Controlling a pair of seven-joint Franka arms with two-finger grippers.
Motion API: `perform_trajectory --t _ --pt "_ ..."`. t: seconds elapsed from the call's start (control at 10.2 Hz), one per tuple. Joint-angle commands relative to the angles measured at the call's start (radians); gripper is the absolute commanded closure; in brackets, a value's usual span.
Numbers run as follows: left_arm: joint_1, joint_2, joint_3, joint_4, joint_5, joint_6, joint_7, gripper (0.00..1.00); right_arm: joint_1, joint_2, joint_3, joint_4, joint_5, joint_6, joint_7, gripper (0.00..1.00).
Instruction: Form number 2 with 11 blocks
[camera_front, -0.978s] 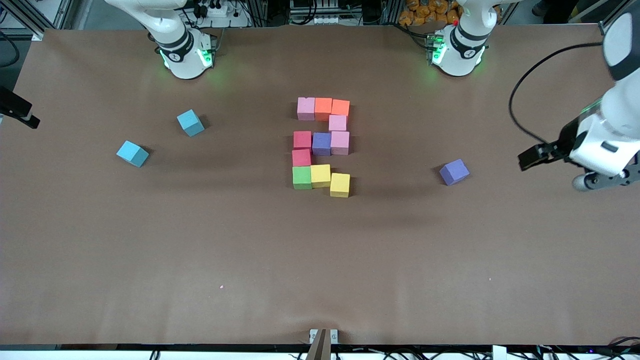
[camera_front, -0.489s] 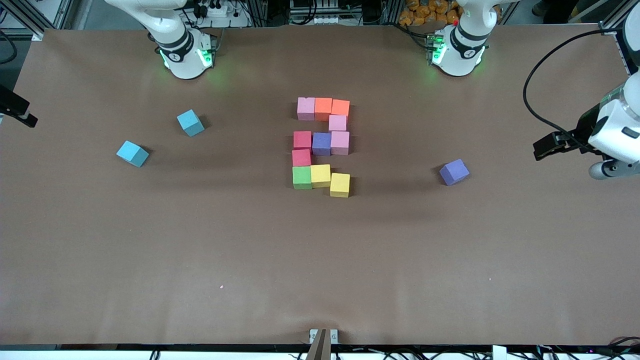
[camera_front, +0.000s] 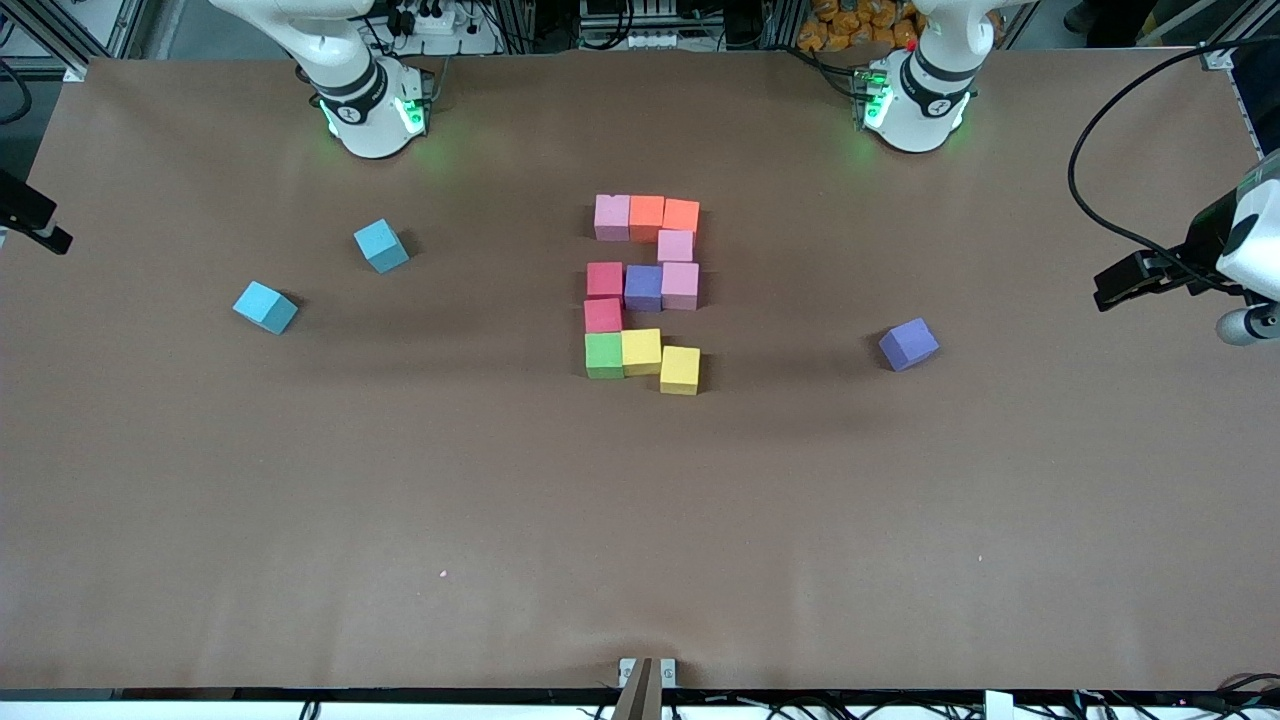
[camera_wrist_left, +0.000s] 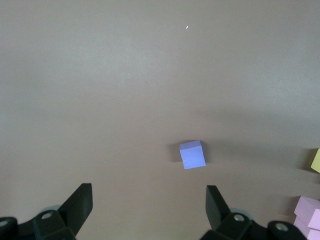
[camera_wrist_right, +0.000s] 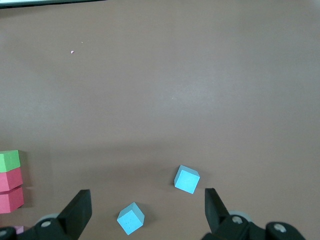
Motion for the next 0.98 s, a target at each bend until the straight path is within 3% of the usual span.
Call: perform_trajectory --t 0.0,0.2,0.29,0.39,0.49,0.88 --pt "0.011 -0.048 -0.015 -0.038 -0.009 -0.004 0.020 0.00 -0.011 0.003 0.005 0.017 0.013 -0.012 -0.008 0.00" --pt "0.001 -0.057 -0.015 -0.043 -0.021 -0.004 0.020 0.00 -0.011 0.004 0.005 0.017 0.013 -0.012 -0.008 0.00" --pt "-0.045 -0.070 0.017 -0.047 -0.024 -0.004 0.020 0.00 -0.011 0.003 0.005 0.017 0.013 -0.012 -0.008 0.00" --pt "-0.162 -0.089 0.128 -0.069 -0.025 -0.002 0.020 0.00 -0.011 0.003 0.005 0.017 0.013 -0.012 -0.008 0.00" --pt "-0.185 -0.089 0.150 -0.069 -0.029 -0.001 0.020 0.00 -0.011 0.003 0.005 0.017 0.013 -0.013 -0.008 0.00" --pt "-0.187 -0.075 0.150 -0.040 -0.042 -0.001 0.021 0.00 -0.013 0.001 0.004 0.017 0.012 -0.020 -0.010 0.00"
